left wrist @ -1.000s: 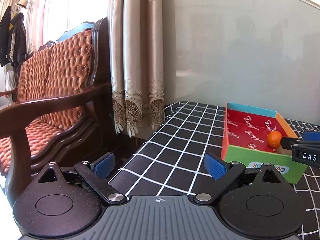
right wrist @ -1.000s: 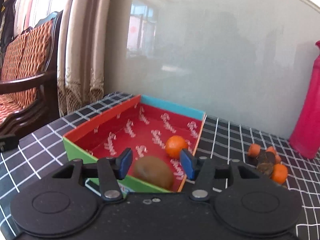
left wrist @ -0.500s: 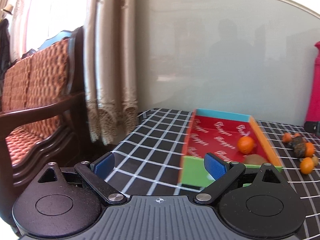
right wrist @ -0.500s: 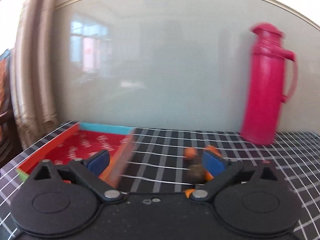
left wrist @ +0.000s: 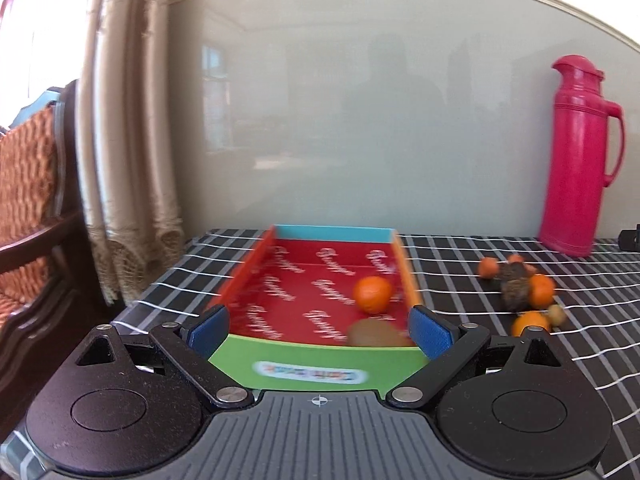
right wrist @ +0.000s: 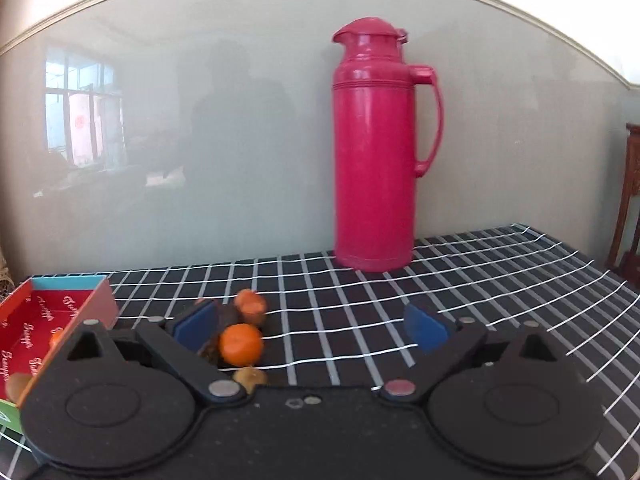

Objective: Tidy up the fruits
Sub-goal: 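Move the left gripper back to the fruit and grasp another mandarin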

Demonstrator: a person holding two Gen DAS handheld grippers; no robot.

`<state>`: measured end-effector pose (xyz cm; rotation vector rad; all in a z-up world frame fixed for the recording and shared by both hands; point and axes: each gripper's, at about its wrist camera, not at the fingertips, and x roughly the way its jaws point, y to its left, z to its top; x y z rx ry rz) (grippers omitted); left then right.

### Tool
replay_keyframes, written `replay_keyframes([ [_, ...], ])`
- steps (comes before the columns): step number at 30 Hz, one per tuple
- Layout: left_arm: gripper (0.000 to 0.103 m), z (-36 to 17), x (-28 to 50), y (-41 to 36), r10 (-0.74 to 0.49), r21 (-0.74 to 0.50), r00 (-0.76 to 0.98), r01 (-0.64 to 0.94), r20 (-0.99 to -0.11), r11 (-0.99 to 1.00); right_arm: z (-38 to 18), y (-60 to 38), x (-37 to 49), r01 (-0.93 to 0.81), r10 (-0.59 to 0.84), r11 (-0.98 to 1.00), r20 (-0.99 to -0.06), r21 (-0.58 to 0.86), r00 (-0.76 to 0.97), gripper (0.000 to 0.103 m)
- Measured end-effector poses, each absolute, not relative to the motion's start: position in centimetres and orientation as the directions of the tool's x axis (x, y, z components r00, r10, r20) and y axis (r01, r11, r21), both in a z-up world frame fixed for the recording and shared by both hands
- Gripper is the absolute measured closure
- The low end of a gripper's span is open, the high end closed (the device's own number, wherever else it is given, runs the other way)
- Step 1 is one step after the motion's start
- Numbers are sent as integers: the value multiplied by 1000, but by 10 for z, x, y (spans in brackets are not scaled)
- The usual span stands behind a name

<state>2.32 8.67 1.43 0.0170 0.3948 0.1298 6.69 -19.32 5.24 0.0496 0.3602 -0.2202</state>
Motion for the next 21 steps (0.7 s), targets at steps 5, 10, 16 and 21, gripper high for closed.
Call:
replay_keyframes([
  [5,8,13,29,64,82,26,918,-79,-389,997,53,-207,56,225,-215,974,-342,-13,915,3],
  [10,8,10,31,42,36,21,928,-31,-371,999,49,-223,51,252,-252,967,-338,-45,907,3],
  [16,8,9,34,17,9,34,933,3,-361,999,45,-246,44,304,-305,951,-328,-56,894,3],
  [21,8,3,40,0,-37,30,924,52,-380,998,37,-265,42,353,-360,932,-328,-80,874,3],
])
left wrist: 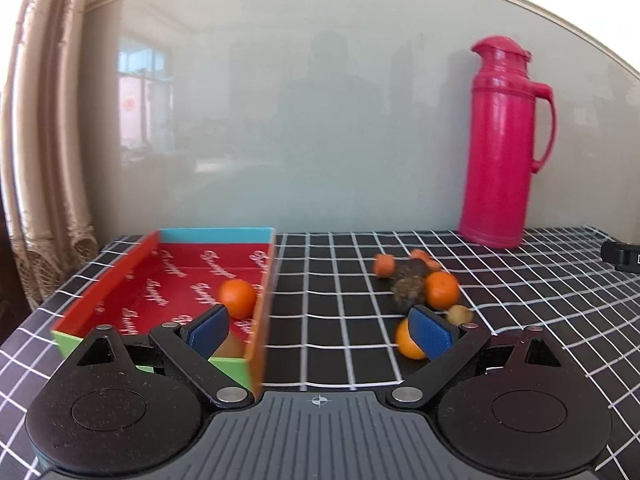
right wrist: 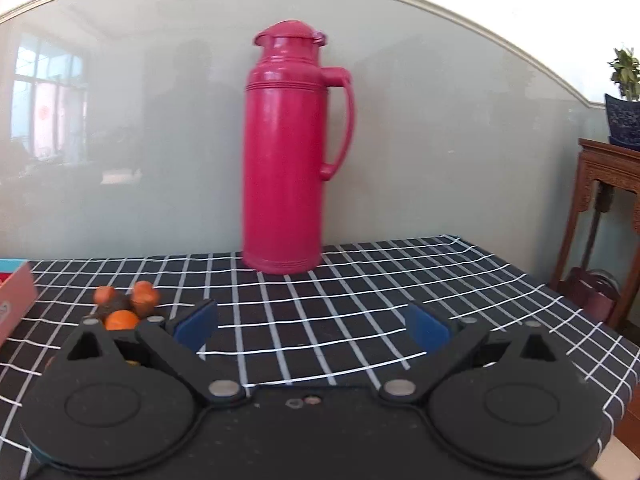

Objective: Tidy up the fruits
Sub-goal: 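Move the left gripper back to the fruit and grasp another mandarin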

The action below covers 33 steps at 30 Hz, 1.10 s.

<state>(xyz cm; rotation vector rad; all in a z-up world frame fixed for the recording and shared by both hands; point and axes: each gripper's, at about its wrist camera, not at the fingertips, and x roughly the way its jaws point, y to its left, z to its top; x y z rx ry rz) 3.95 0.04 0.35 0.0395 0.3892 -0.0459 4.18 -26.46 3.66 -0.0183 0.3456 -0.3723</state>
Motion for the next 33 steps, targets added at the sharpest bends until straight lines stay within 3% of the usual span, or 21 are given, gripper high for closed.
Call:
replay_keyframes([
  [20,8,-25,92,-73,-84,58,877,126,-472,990,10,-329,49,514,-532,844,-354,-152,769,2],
  [25,33,-33,110,-82,-83,40,850,121,-521,992,7,-347,44,544,-559,825,-359,-153,747,2],
  [33,43,-43,122,-91,-67,45,823,111,-564,993,4,-359,44,558,-576,813,-364,-166,732,2],
])
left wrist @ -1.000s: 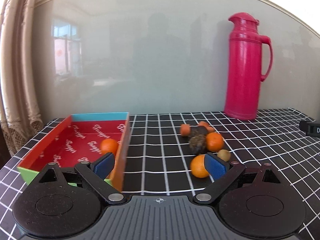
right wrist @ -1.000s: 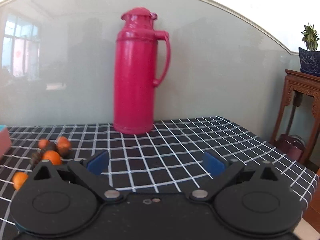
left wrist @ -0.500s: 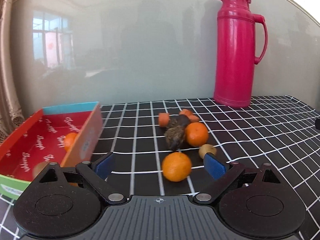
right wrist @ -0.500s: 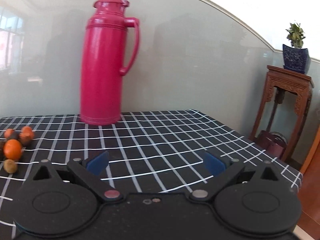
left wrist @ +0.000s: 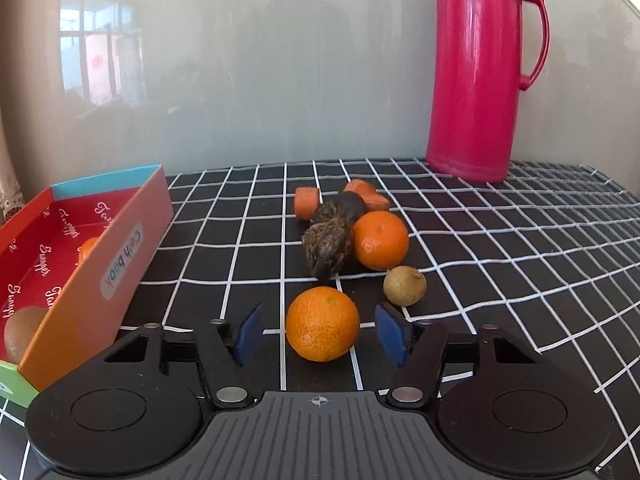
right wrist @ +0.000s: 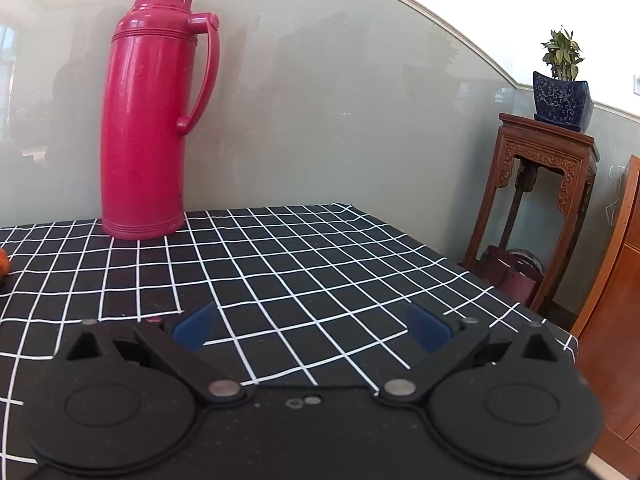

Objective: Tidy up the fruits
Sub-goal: 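Move the left gripper back to the fruit and grasp another mandarin, then carry the mandarin with the left gripper into the red box and release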

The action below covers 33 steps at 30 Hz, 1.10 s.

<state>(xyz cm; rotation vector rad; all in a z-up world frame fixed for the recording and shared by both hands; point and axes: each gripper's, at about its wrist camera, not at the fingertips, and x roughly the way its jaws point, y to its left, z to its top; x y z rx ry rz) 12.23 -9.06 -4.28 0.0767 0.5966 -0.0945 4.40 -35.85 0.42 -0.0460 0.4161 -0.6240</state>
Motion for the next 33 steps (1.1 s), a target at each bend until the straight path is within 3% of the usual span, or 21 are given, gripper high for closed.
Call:
replay_keyframes([
  [3,64,-43,122,-90,-72,35,819,111,-569,993,3,-363,44,573,-592,801,-370,-171,716,2],
  [20,64,-13,95,-44,-29,25,883,46,-469,999,12,-334,48,547,-562,823,-368,-154,741,2],
  [33,64,6,74,33,111,28,906,-109,-408,994,18,-274,60,451,-473,880,-361,-149,804,2],
])
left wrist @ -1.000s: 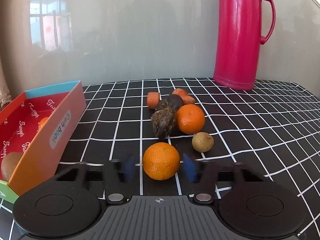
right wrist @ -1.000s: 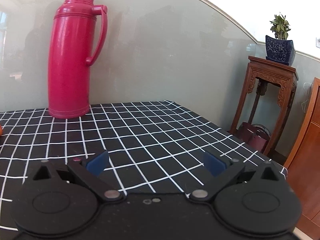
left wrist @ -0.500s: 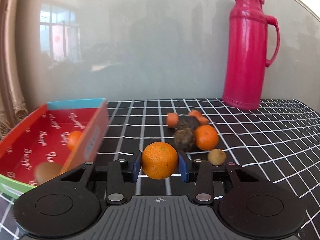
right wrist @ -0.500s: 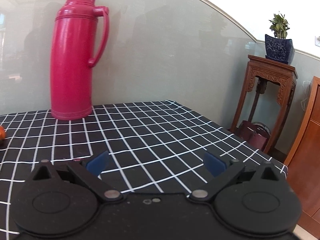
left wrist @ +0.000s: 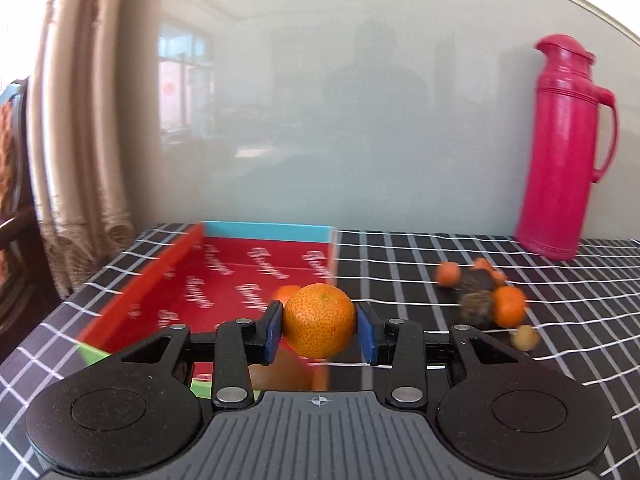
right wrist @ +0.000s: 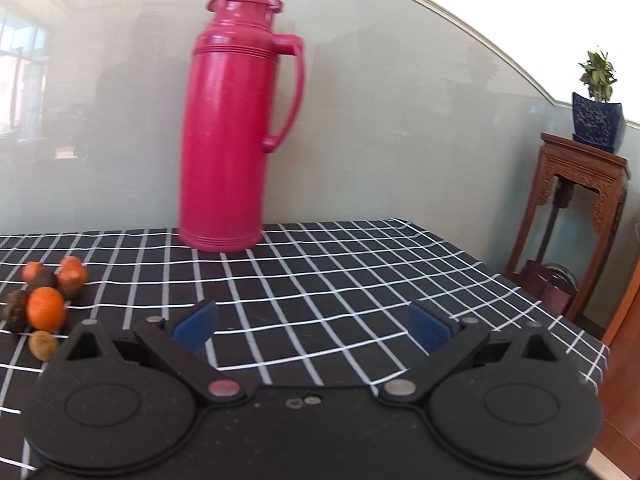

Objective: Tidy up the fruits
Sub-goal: 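Carry the mandarin with the left gripper into the red box and release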

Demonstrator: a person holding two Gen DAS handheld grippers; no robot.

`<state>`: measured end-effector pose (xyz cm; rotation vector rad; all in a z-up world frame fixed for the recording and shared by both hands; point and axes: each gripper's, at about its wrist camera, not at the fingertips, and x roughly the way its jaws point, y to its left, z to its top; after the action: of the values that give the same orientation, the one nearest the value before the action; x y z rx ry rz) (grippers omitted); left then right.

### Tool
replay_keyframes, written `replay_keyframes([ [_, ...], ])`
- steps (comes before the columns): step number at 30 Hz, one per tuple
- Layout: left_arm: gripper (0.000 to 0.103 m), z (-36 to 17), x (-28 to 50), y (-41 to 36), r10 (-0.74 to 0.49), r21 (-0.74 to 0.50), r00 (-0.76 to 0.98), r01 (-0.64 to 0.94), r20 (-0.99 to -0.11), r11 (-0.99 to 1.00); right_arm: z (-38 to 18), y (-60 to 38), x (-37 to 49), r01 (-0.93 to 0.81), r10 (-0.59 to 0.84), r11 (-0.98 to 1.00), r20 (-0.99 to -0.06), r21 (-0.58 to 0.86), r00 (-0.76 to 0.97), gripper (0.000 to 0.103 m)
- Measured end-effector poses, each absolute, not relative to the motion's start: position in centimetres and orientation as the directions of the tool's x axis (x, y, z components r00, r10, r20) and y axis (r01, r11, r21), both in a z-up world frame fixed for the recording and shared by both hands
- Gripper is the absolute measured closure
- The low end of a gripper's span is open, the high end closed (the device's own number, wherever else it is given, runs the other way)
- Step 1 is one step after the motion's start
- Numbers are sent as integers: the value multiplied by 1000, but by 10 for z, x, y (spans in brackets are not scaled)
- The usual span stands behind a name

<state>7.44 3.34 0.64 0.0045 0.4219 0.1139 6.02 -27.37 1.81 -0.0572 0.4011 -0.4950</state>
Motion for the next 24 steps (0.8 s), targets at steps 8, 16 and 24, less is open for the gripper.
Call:
replay_keyframes([
  [8,64,1,76,86,216,17,883,-230,-416,973,16,-242,67,393,-430,903,-358,-175,829,2],
  [16,44,0,81,92,236,29,879,-246,-415,969,16,-240,68,387,-425,905,-359,-176,831,2],
  [24,23,9,69,71,223,68,903,-213,-367,975,17,-241,64,351,-381,925,-362,-147,851,2],
])
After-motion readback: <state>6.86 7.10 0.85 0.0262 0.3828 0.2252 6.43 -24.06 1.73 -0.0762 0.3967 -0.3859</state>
